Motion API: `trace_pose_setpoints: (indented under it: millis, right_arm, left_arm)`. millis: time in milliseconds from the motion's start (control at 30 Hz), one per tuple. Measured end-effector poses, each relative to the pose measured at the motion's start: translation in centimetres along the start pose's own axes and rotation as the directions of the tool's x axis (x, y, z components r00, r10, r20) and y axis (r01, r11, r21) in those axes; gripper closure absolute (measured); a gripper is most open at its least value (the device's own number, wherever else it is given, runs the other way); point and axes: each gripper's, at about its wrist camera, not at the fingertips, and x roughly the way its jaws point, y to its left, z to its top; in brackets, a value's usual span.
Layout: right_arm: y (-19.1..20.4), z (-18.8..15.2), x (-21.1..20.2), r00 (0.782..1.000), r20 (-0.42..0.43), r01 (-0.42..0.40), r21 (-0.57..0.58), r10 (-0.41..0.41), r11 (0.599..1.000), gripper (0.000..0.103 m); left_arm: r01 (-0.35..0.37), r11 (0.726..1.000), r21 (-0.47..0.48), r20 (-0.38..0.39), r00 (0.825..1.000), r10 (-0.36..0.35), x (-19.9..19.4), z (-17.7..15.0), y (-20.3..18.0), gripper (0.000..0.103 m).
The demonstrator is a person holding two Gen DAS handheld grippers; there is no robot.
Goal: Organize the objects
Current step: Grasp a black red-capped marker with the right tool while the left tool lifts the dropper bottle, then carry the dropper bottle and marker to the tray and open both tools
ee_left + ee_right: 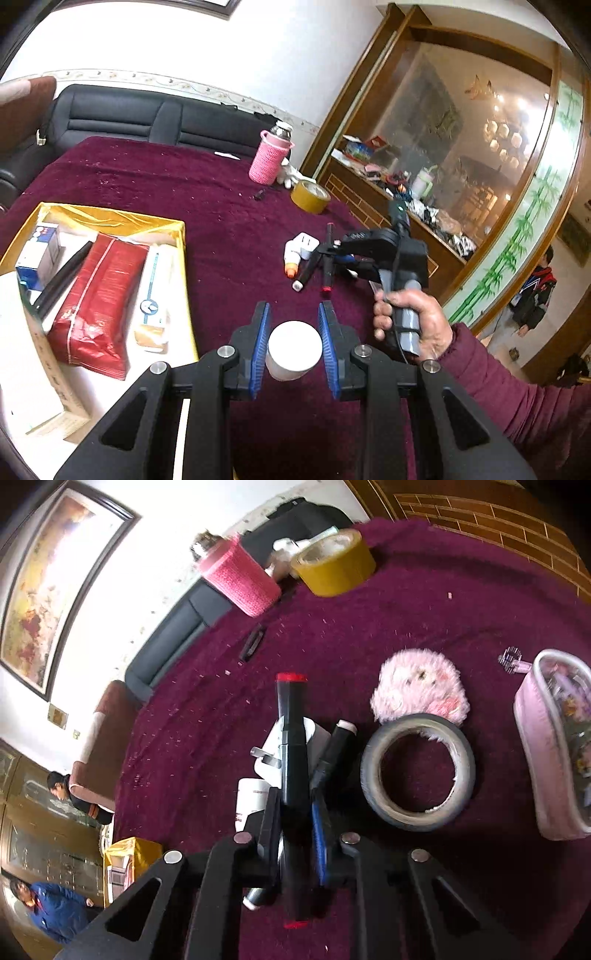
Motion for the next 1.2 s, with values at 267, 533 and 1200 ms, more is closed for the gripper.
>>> trace_pose_setpoints:
  millis: [267,533,1200]
  right_arm:
    - [0.1,-0.8,-1.6,0.986,-0.035,-0.162,0.014,0.163,0.987,0.087]
    - [5.6,-4.5,-3.7,0.939,-0.132,-0.331,-0.109,0.317,0.937,0.086]
    - [17.9,-17.6,2.6,0.794,-0.500,-0.510,-0.237,0.346,0.827,0.086]
  left_arm:
    - [-0.022,0.998,-0.052,0.050,0.998,0.025,-2.4,1.2,1.2,0.077]
    - [-0.118,0.990,-0.081,0.059,0.991,0.123,-5.5,2.7,2.9,0.077]
    - [-0.346,0.922,-0.171,-0.222,0.926,0.306,-2.4,-1.8,8.9,0.077]
